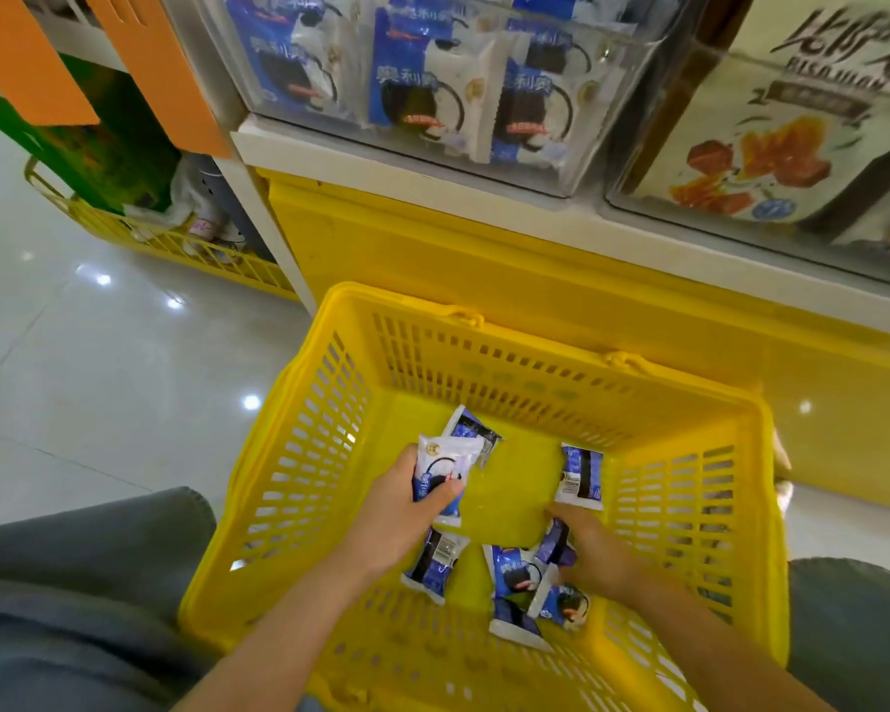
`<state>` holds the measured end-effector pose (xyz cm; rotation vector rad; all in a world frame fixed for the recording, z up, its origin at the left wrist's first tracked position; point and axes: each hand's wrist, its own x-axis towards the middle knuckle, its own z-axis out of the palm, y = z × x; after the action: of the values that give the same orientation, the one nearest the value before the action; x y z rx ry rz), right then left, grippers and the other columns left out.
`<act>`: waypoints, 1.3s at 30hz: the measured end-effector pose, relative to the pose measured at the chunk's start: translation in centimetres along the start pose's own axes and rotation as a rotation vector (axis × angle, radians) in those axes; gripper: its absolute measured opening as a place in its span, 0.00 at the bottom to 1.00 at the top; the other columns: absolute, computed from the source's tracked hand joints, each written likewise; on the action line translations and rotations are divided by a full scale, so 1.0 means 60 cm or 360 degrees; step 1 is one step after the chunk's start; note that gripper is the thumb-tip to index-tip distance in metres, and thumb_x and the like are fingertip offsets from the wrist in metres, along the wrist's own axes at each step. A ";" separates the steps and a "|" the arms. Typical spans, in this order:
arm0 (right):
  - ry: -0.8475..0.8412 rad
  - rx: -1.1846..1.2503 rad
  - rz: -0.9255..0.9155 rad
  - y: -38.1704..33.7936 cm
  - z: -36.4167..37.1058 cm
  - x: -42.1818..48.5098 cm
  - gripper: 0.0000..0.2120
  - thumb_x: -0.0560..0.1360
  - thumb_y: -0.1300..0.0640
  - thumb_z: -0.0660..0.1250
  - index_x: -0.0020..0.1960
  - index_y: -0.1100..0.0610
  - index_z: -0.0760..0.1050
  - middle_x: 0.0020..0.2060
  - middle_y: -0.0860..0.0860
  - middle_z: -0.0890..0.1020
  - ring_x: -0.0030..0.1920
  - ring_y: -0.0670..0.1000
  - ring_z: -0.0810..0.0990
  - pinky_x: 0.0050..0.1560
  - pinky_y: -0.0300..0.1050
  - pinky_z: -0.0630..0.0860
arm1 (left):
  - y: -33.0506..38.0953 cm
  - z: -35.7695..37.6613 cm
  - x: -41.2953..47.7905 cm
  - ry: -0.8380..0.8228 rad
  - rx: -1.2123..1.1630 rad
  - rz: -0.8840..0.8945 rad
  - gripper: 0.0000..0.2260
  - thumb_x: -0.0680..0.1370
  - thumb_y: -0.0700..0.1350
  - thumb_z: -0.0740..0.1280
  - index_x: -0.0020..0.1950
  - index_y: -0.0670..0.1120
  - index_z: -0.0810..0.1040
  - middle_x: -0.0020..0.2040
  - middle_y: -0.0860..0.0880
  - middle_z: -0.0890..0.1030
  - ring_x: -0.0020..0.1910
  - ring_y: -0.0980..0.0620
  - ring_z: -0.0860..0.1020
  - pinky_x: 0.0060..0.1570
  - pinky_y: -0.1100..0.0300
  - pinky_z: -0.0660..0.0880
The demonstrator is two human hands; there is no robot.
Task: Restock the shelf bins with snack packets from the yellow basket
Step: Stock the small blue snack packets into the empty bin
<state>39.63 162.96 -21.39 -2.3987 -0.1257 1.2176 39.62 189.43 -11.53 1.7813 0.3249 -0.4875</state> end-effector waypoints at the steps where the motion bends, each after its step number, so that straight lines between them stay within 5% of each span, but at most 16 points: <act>1: -0.0050 -0.0143 -0.0022 0.012 0.010 0.005 0.44 0.68 0.53 0.75 0.76 0.55 0.53 0.75 0.53 0.57 0.75 0.53 0.56 0.72 0.44 0.58 | -0.001 0.001 0.000 -0.0001 0.0004 -0.0002 0.10 0.76 0.44 0.68 0.55 0.51 0.72 0.49 0.58 0.79 0.44 0.70 0.77 0.42 0.74 0.72; 3: -0.0089 -0.0457 -0.0089 0.022 0.022 0.015 0.48 0.66 0.47 0.76 0.76 0.53 0.50 0.76 0.51 0.54 0.76 0.53 0.51 0.74 0.46 0.53 | -0.004 0.004 0.000 -0.0015 0.0030 -0.0010 0.10 0.76 0.44 0.67 0.56 0.50 0.72 0.48 0.59 0.78 0.43 0.72 0.76 0.40 0.76 0.71; 6: -0.0112 -0.0804 -0.0106 0.023 0.026 0.019 0.48 0.65 0.40 0.74 0.75 0.53 0.53 0.73 0.50 0.59 0.72 0.54 0.57 0.72 0.47 0.56 | -0.008 0.006 0.001 -0.0015 0.0109 -0.0031 0.10 0.76 0.45 0.68 0.55 0.49 0.72 0.47 0.58 0.78 0.42 0.71 0.76 0.39 0.74 0.72; 11: -0.0164 -0.0771 -0.0014 0.023 0.039 0.004 0.38 0.67 0.37 0.70 0.70 0.53 0.63 0.66 0.51 0.68 0.64 0.54 0.64 0.62 0.47 0.66 | -0.013 0.010 0.006 -0.0004 0.0101 -0.0073 0.09 0.76 0.45 0.68 0.53 0.49 0.71 0.46 0.58 0.78 0.41 0.73 0.76 0.38 0.76 0.71; 19: -0.0115 0.0062 0.0106 0.003 0.052 -0.025 0.30 0.71 0.56 0.72 0.69 0.56 0.62 0.57 0.55 0.78 0.51 0.50 0.78 0.44 0.37 0.76 | -0.015 0.017 0.002 -0.0013 0.0047 -0.0152 0.09 0.76 0.45 0.67 0.55 0.49 0.72 0.48 0.56 0.79 0.45 0.66 0.76 0.40 0.74 0.73; 23: 0.0127 0.0358 0.0041 -0.037 0.014 -0.038 0.31 0.70 0.58 0.73 0.69 0.55 0.62 0.50 0.51 0.77 0.37 0.41 0.74 0.32 0.29 0.71 | -0.009 0.017 -0.006 0.0014 -0.0016 -0.0260 0.09 0.77 0.43 0.66 0.56 0.44 0.73 0.52 0.45 0.79 0.50 0.51 0.78 0.48 0.60 0.75; 27: 0.0398 0.0848 -0.0112 -0.112 -0.052 -0.064 0.26 0.68 0.54 0.75 0.61 0.45 0.68 0.48 0.43 0.75 0.43 0.41 0.79 0.40 0.33 0.77 | 0.004 0.017 -0.015 0.0107 -0.0147 -0.0448 0.12 0.78 0.41 0.64 0.59 0.37 0.71 0.49 0.42 0.77 0.46 0.48 0.76 0.41 0.61 0.78; 30: 0.0414 0.1199 -0.0191 -0.172 -0.088 -0.093 0.22 0.67 0.50 0.76 0.54 0.37 0.69 0.50 0.44 0.76 0.46 0.41 0.81 0.41 0.36 0.78 | 0.027 0.015 -0.027 0.0055 -0.0503 -0.0574 0.15 0.78 0.45 0.64 0.63 0.42 0.70 0.60 0.42 0.75 0.54 0.47 0.76 0.41 0.53 0.80; 34: 0.0374 0.1357 -0.0238 -0.239 -0.116 -0.134 0.24 0.66 0.51 0.75 0.57 0.44 0.68 0.52 0.49 0.80 0.46 0.44 0.83 0.43 0.38 0.79 | 0.070 0.001 -0.056 -0.0211 -0.0785 -0.0390 0.24 0.68 0.56 0.71 0.62 0.52 0.73 0.56 0.50 0.81 0.52 0.49 0.81 0.42 0.53 0.80; 36: 0.0348 0.1386 -0.0267 -0.266 -0.131 -0.155 0.22 0.70 0.52 0.72 0.61 0.51 0.69 0.54 0.52 0.81 0.50 0.47 0.82 0.49 0.41 0.79 | 0.093 -0.010 -0.067 -0.0198 -0.0764 -0.0264 0.27 0.65 0.53 0.74 0.62 0.51 0.73 0.54 0.50 0.82 0.49 0.51 0.82 0.41 0.55 0.80; 39: 0.0191 0.1666 -0.0419 -0.301 -0.161 -0.188 0.12 0.74 0.55 0.65 0.56 0.59 0.75 0.50 0.52 0.84 0.51 0.48 0.83 0.48 0.36 0.78 | 0.124 -0.036 -0.077 -0.0139 -0.0840 -0.0137 0.17 0.70 0.45 0.73 0.58 0.49 0.75 0.50 0.49 0.84 0.46 0.50 0.83 0.39 0.56 0.80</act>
<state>42.50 172.70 -0.33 -1.4639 0.1895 0.7240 39.38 189.70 -2.54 1.2347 0.4259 -0.4858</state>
